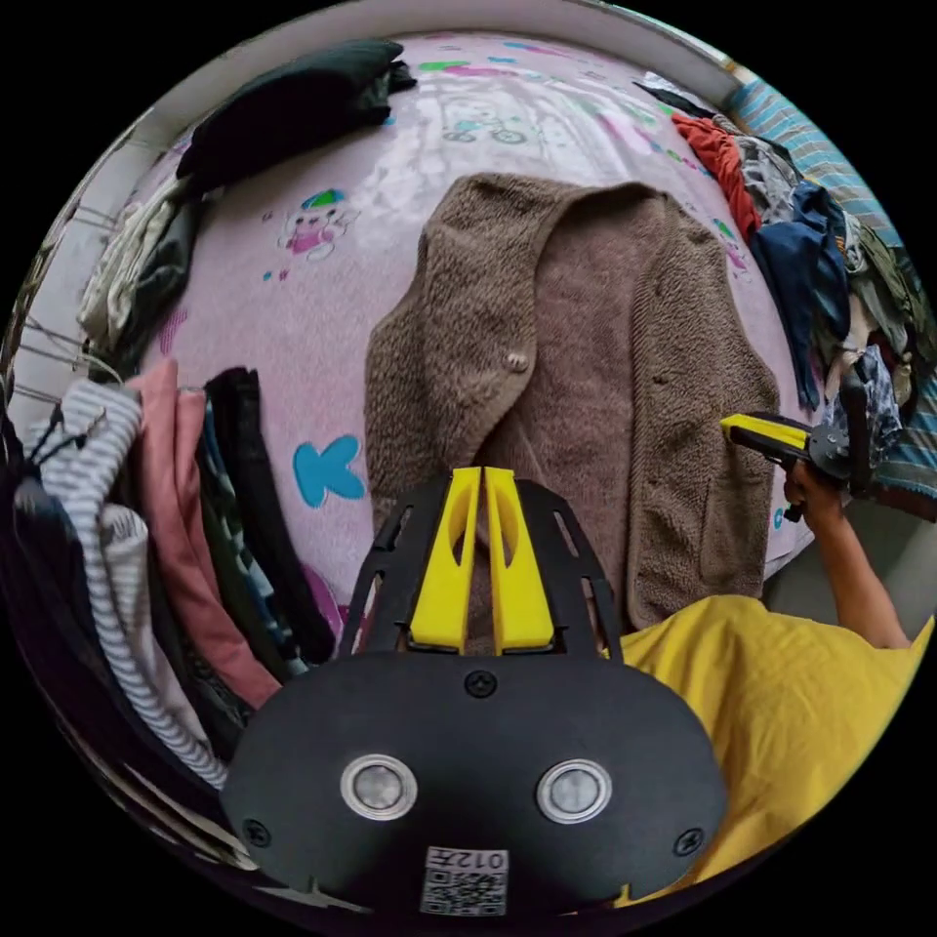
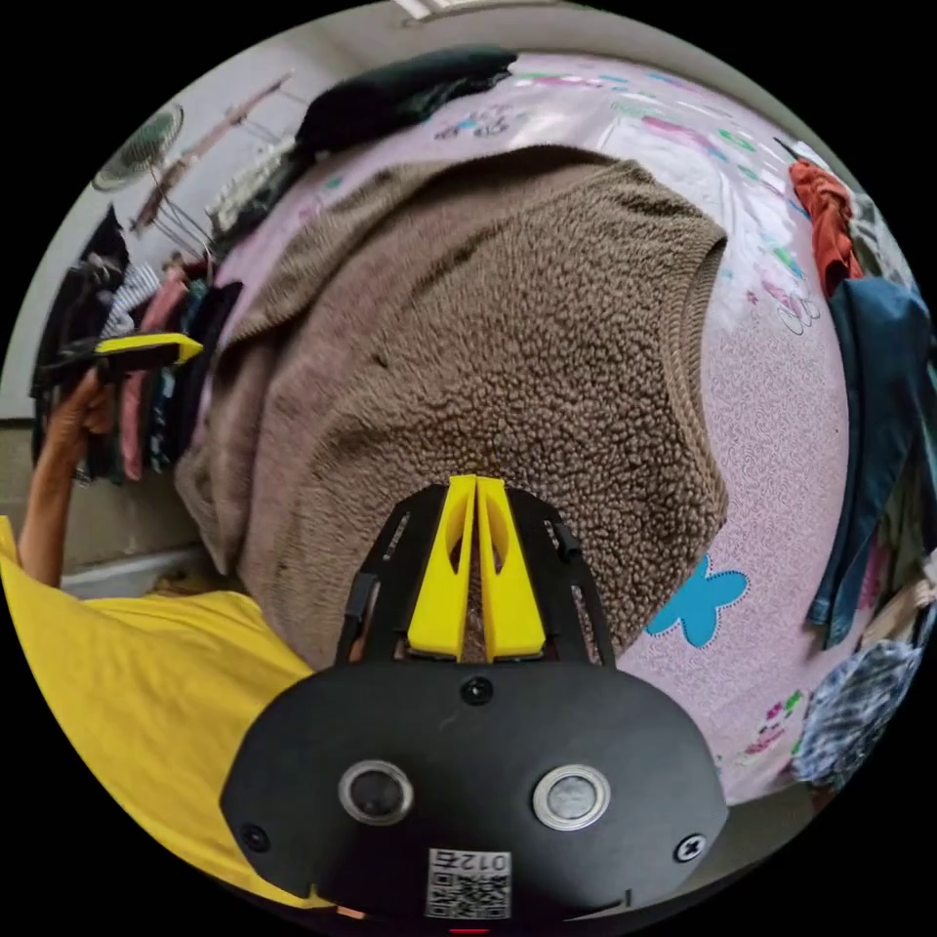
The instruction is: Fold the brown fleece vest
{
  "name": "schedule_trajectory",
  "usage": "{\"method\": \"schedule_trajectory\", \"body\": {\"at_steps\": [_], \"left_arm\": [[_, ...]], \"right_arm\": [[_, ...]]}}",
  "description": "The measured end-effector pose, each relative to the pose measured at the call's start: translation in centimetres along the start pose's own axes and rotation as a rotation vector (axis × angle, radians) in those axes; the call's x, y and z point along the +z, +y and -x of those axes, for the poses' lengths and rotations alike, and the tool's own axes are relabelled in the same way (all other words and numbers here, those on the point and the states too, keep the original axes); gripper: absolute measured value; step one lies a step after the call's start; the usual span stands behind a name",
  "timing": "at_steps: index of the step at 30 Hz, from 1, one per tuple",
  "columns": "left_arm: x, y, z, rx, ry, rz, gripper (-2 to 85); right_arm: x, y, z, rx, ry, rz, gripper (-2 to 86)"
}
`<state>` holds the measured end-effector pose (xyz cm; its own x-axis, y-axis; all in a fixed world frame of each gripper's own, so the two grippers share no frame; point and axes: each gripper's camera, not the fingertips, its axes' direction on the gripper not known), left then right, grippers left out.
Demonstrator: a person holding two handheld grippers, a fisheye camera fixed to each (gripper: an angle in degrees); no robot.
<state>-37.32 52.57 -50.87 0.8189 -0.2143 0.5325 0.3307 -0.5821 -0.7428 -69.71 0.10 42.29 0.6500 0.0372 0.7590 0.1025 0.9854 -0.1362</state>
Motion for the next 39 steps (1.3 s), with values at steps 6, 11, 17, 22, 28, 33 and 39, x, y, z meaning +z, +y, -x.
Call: {"method": "schedule_trajectory", "body": {"at_steps": [6, 11, 17, 22, 28, 33, 39], "left_arm": [[5.8, 6.4, 1.1, -0.084, 0.138, 0.033, 8.2], [7.6, 10.4, 0.6, -0.065, 0.217, -0.02, 10.6], [10.7, 16.3, -3.0, 0.034, 0.281, 0.02, 12.3], [13.6, 19.8, -5.5, 0.076, 0.339, 0.054, 13.0], [16.9, 21.3, -8.9, 0.094, 0.299, 0.095, 11.3], [18.3, 22.2, -11.3, 0.086, 0.111, 0.11, 5.3], [16.0, 24.8, -13.9, 0.068, 0.044, 0.074, 1.3]], "right_arm": [[-0.3, -2.4, -3.2, 0.149, -0.063, 0.045, 0.3], [-3.2, -6.3, -3.3, 0.284, -0.365, -0.151, 1.1], [3.6, -14.3, -3.8, 0.523, -0.76, -0.052, 5.2], [6.5, -17.6, -3.5, 0.632, -0.827, 0.003, 7.0], [7.8, -19.3, -4.2, 0.682, -0.836, 0.038, 4.7], [4.8, -19.1, -5.1, 0.628, -0.825, -0.043, 1.8], [-1.2, -19.6, -7.2, 0.42, -0.783, -0.077, 1.1]]}}
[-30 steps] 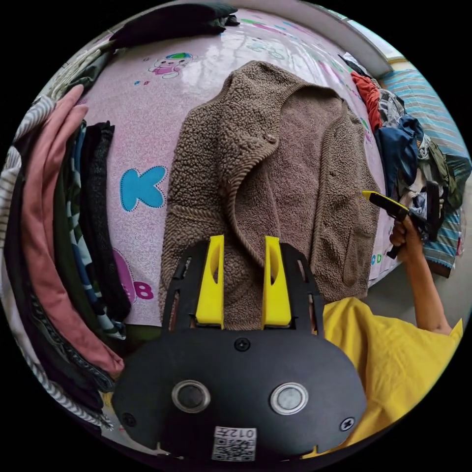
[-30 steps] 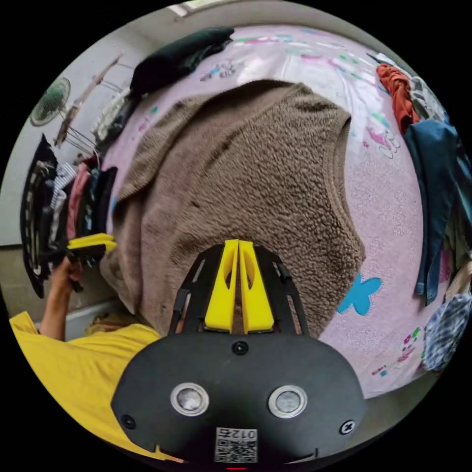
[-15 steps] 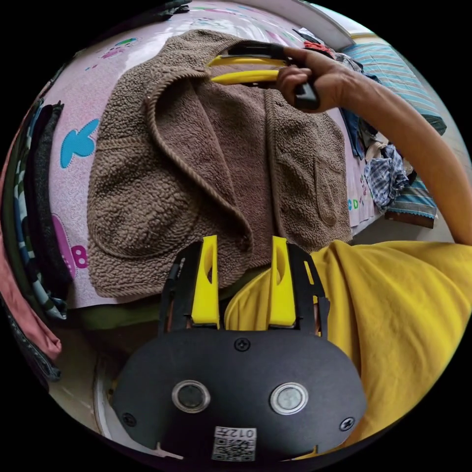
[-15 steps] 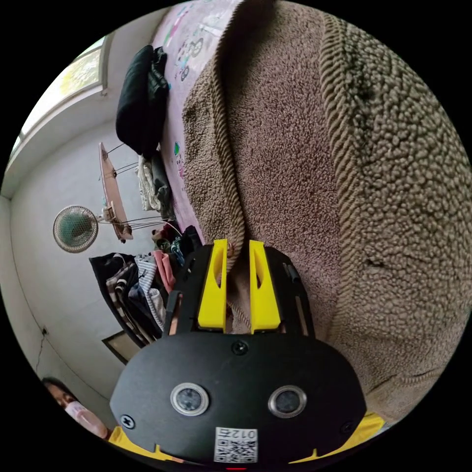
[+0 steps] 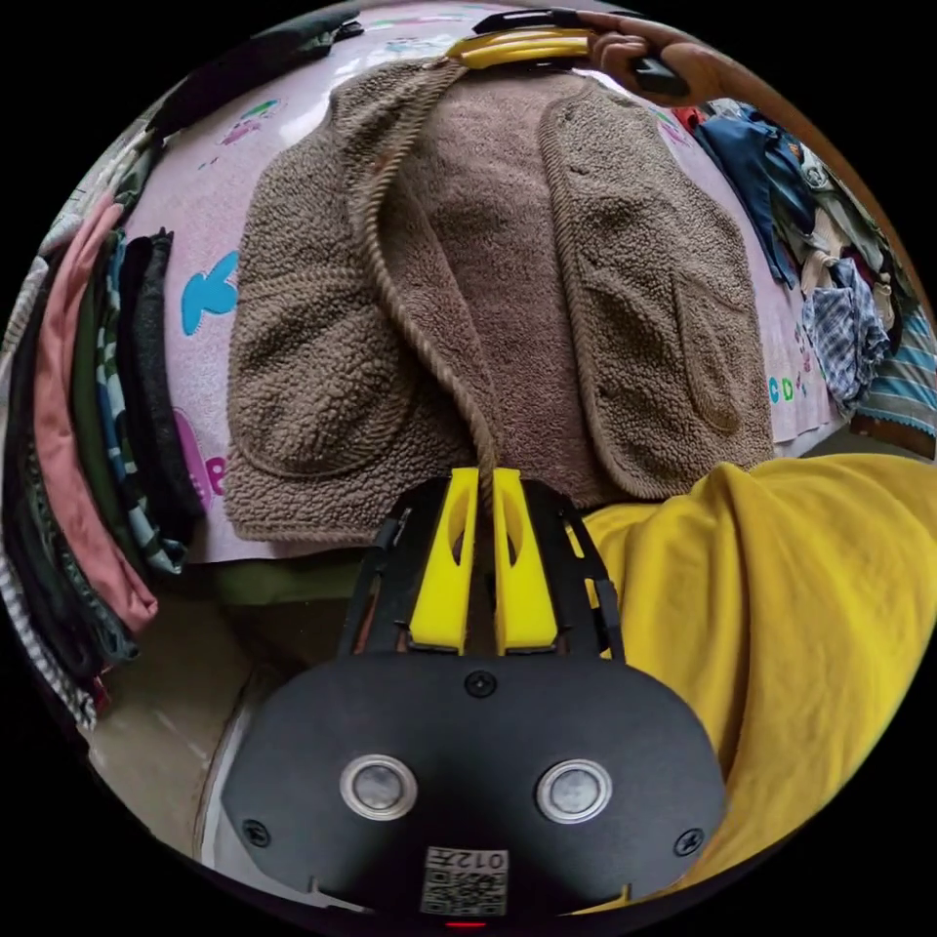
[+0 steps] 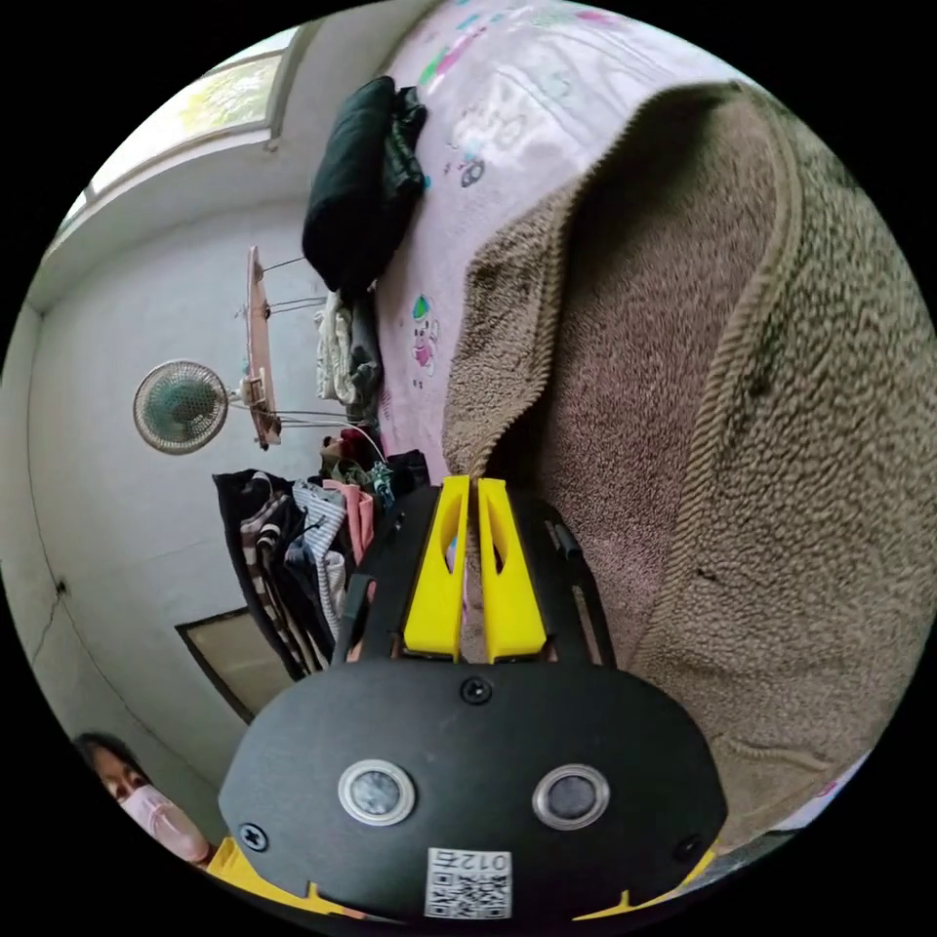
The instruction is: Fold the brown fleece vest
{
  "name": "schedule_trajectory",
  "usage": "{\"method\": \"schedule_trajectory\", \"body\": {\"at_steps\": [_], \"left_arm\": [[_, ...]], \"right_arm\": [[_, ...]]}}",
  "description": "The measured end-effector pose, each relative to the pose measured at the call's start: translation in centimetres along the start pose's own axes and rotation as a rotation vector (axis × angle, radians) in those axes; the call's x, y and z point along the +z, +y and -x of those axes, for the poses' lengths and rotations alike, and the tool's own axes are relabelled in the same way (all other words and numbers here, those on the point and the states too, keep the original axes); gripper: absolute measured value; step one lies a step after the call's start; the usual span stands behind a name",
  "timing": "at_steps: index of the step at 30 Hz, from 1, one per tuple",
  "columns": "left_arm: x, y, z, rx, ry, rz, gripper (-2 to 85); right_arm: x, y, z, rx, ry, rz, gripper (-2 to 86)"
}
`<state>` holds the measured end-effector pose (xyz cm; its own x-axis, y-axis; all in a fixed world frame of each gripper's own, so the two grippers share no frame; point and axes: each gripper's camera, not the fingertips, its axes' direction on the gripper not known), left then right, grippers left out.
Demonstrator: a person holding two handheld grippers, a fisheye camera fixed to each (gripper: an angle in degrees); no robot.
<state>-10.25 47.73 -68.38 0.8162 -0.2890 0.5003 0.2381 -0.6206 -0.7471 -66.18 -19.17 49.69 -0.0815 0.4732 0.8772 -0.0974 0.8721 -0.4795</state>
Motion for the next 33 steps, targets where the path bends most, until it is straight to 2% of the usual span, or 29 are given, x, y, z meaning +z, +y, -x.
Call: {"method": "schedule_trajectory", "body": {"at_steps": [6, 14, 21, 25, 33], "left_arm": [[-2.7, 0.5, -5.4, 0.067, -0.225, -0.011, 0.6], [-0.9, -0.7, -12.9, 0.139, -0.417, 0.085, 0.4], [3.3, -3.6, -15.8, 0.179, -0.349, 0.151, 0.5], [7.0, -5.4, -15.5, 0.157, -0.26, 0.211, 0.9], [12.4, -7.1, -12.8, 0.194, -0.137, 0.202, 4.0]], "right_arm": [[-5.0, -0.4, 1.0, -0.165, 0.154, 0.039, 1.1], [-5.2, 1.3, -2.2, -0.22, 0.237, 0.117, 1.1], [-2.9, 2.3, -5.2, -0.259, 0.391, 0.131, 1.2], [-1.5, 2.7, -6.1, -0.267, 0.409, 0.119, 1.3], [1.8, 3.7, -6.0, -0.306, 0.527, 0.097, 2.7]]}}
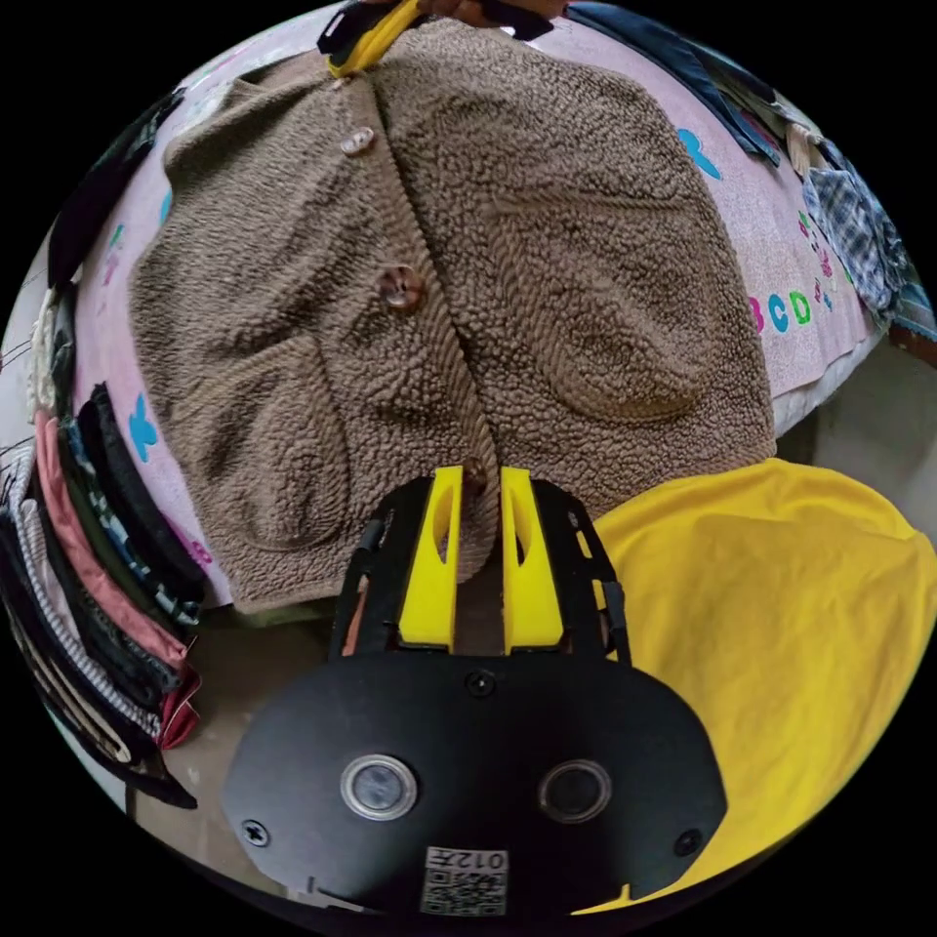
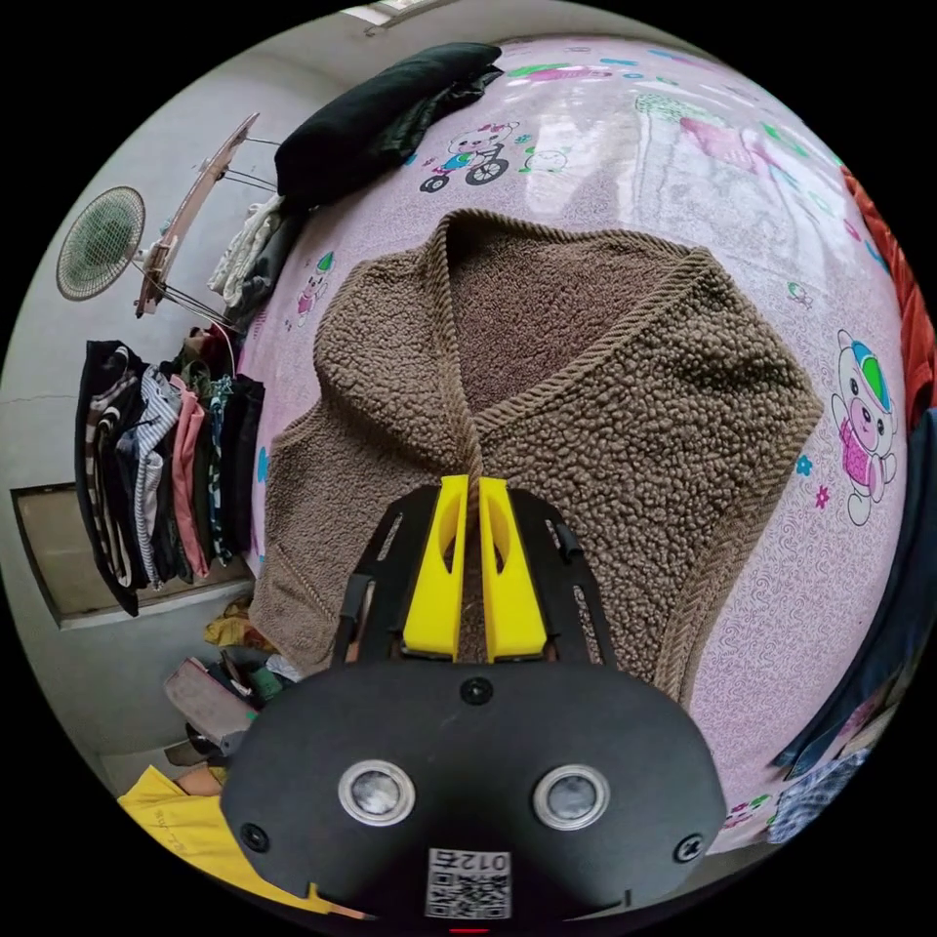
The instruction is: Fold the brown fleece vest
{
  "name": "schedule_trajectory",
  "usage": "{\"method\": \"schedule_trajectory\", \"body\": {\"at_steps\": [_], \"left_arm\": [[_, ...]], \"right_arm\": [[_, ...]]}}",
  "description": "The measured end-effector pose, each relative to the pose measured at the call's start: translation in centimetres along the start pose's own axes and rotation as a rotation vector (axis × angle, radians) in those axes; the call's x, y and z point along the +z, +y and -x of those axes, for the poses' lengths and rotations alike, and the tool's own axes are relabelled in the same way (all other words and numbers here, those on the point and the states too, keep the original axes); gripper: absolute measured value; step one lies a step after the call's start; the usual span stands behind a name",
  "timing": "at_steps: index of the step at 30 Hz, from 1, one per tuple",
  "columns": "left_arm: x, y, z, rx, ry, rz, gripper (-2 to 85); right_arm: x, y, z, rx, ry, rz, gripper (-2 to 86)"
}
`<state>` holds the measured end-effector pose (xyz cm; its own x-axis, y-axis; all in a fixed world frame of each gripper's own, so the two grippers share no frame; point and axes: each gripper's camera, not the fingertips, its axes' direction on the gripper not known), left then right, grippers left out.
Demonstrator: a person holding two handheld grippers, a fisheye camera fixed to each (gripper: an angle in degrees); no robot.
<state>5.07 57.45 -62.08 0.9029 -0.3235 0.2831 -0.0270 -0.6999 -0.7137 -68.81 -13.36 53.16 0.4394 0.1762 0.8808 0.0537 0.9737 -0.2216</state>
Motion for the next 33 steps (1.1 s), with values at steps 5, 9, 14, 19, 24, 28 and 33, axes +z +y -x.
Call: {"method": "schedule_trajectory", "body": {"at_steps": [5, 9, 14, 19, 24, 28, 33], "left_arm": [[-0.7, 5.1, 7.7, -0.078, 0.207, -0.208, 4.5], [0.8, 10.6, 18.1, -0.391, 0.186, -0.304, 4.8], [8.9, 12.8, 28.6, -0.41, 0.386, -0.22, 6.7], [12.9, 11.8, 32.5, -0.318, 0.56, -0.249, 7.7], [15.3, 10.2, 34.5, -0.263, 0.603, -0.22, 5.8], [17.2, 9.5, 36.2, -0.294, 0.579, -0.198, 2.0], [18.7, 9.1, 37.6, -0.338, 0.618, -0.22, 0.4]], "right_arm": [[-3.1, 3.1, -0.3, 0.04, 0.039, -0.09, 5.7], [-7.1, 11.0, -1.7, 0.045, -0.051, -0.153, 7.7], [-8.5, 23.9, -5.0, 0.171, -0.08, -0.146, 9.1], [-5.6, 34.0, -7.7, 0.363, -0.22, -0.126, 10.1], [-4.3, 35.9, -7.2, 0.428, -0.185, -0.162, 9.1], [-4.7, 35.3, -6.2, 0.356, -0.229, -0.137, 7.6], [-4.5, 34.8, -6.1, 0.32, -0.27, -0.091, 5.0]]}}
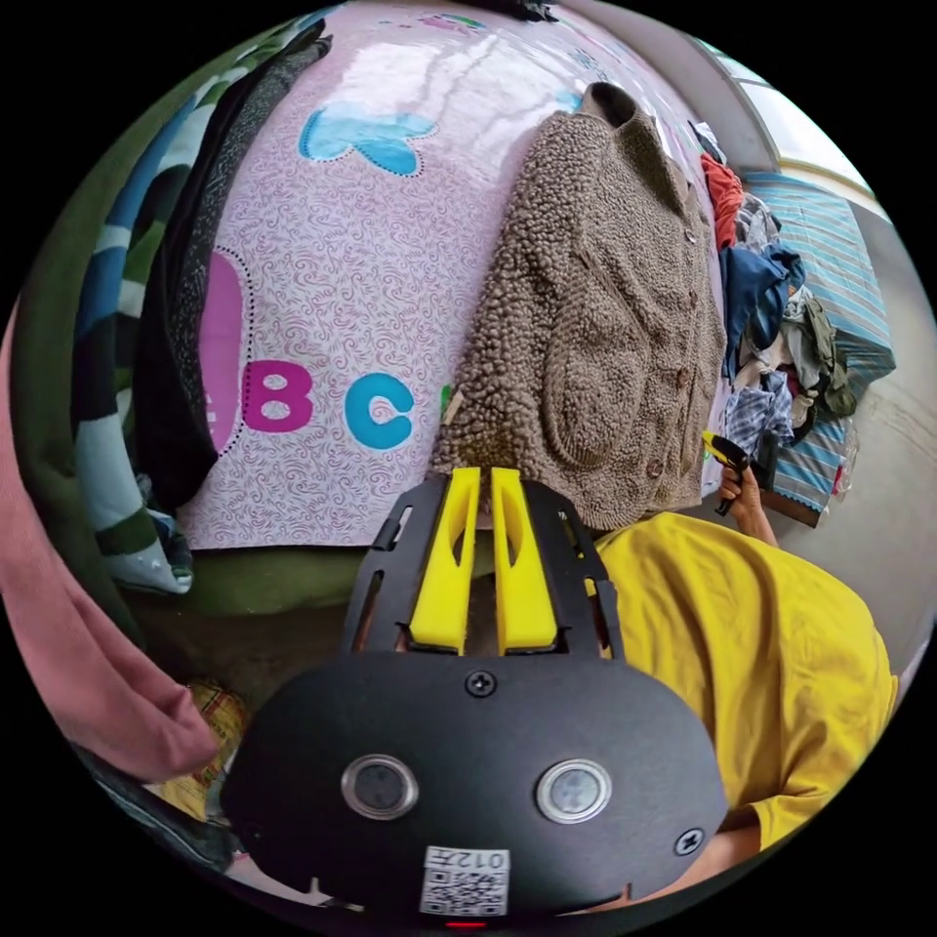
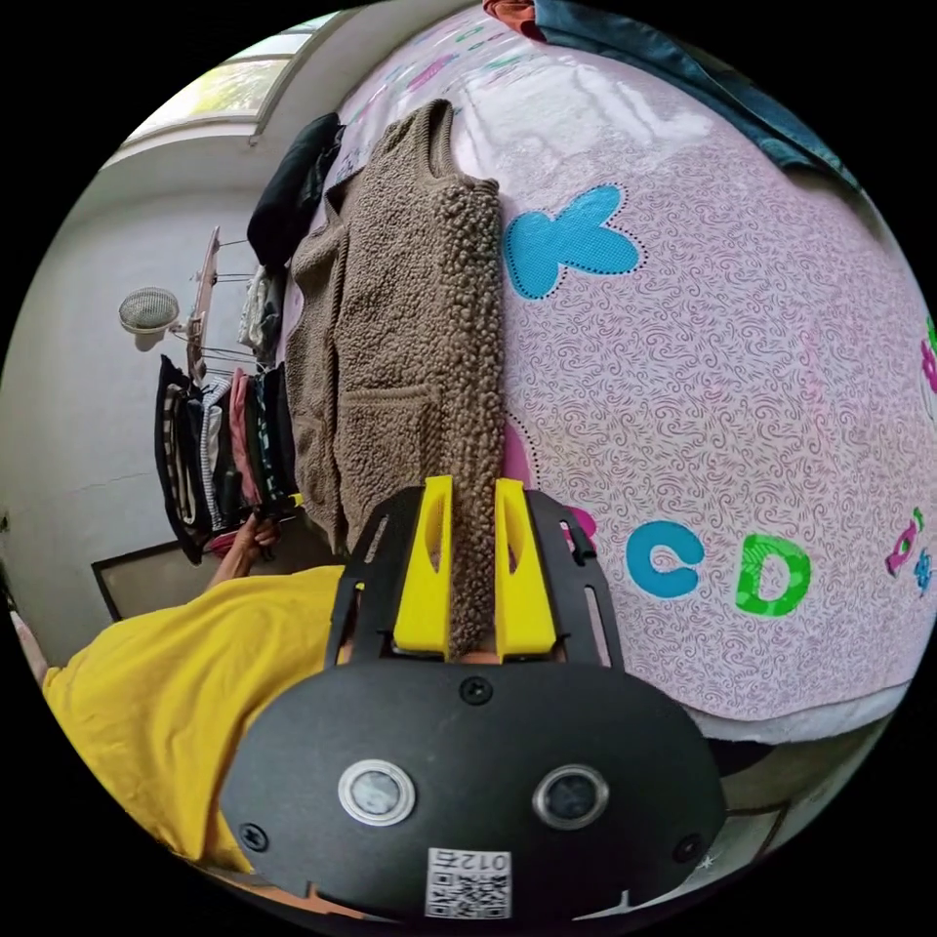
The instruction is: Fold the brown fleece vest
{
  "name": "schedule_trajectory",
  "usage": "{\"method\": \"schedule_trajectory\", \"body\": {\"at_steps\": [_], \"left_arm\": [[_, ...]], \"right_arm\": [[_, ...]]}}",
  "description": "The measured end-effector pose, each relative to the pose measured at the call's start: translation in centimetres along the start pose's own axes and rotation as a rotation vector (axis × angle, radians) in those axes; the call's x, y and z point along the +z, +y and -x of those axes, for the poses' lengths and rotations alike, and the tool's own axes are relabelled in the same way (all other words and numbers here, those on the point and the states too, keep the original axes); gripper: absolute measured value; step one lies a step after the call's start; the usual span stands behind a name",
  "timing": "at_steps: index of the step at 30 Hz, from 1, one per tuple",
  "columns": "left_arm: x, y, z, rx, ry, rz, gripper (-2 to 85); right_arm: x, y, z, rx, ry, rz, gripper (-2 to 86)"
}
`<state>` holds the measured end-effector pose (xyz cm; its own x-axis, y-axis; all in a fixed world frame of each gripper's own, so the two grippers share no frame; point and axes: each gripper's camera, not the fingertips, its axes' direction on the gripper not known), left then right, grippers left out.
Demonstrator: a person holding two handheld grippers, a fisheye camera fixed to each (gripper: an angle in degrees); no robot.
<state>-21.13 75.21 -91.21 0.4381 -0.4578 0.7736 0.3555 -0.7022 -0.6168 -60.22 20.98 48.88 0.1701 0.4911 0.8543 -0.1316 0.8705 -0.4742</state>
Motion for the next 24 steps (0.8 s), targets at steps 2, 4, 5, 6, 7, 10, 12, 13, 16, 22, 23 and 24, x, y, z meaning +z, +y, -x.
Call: {"method": "schedule_trajectory", "body": {"at_steps": [2, 4, 5, 6, 7, 10, 12, 13, 16, 22, 23, 24], "left_arm": [[0.3, 0.0, 0.2, -0.027, -0.015, -0.022, 0.0], [0.7, 0.1, -0.1, -0.045, -0.001, -0.031, -0.1], [1.1, 0.3, -0.4, -0.047, 0.027, -0.031, -0.1], [1.4, 0.4, -0.7, -0.047, 0.045, -0.033, -0.1], [2.1, 0.6, -1.3, -0.044, 0.094, -0.037, -0.1], [4.9, 1.3, -3.2, -0.035, 0.212, -0.043, -0.1], [7.1, 1.9, -4.3, -0.041, 0.237, -0.034, -0.1], [8.5, 2.3, -4.8, -0.055, 0.279, -0.038, -0.1], [9.6, 3.9, -5.0, -0.124, 0.377, -0.167, 0.2], [-0.2, 1.0, -8.9, -0.081, 0.091, -0.469, 0.6], [-2.2, -2.0, -10.3, -0.013, 0.067, -0.462, 0.7], [-3.0, -3.7, -11.0, 0.02, 0.059, -0.454, 0.7]], "right_arm": [[-0.7, -0.4, 0.2, -0.016, -0.01, 0.011, 3.6], [-2.1, -1.0, 0.5, -0.054, 0.0, 0.013, 2.9], [-3.4, -1.5, 0.4, -0.071, 0.005, 0.01, 2.5], [-5.0, -2.0, 0.2, -0.083, 0.008, 0.002, 2.3], [-5.9, -2.3, 0.0, -0.088, 0.009, -0.002, 2.2], [-9.9, -3.6, -1.3, -0.097, 0.043, -0.019, 2.0], [-12.5, -4.4, -2.7, -0.085, 0.097, -0.032, 1.9], [-12.9, -4.5, -3.1, -0.081, 0.108, -0.03, 2.0], [-13.1, -4.9, -4.4, -0.071, 0.143, 0.024, 2.0], [-15.0, -3.7, -0.6, -0.112, 0.428, -0.138, 1.5], [-15.5, -3.3, 1.6, -0.165, 0.492, -0.212, 1.3], [-15.4, -3.1, 3.7, -0.214, 0.495, -0.246, 1.0]]}}
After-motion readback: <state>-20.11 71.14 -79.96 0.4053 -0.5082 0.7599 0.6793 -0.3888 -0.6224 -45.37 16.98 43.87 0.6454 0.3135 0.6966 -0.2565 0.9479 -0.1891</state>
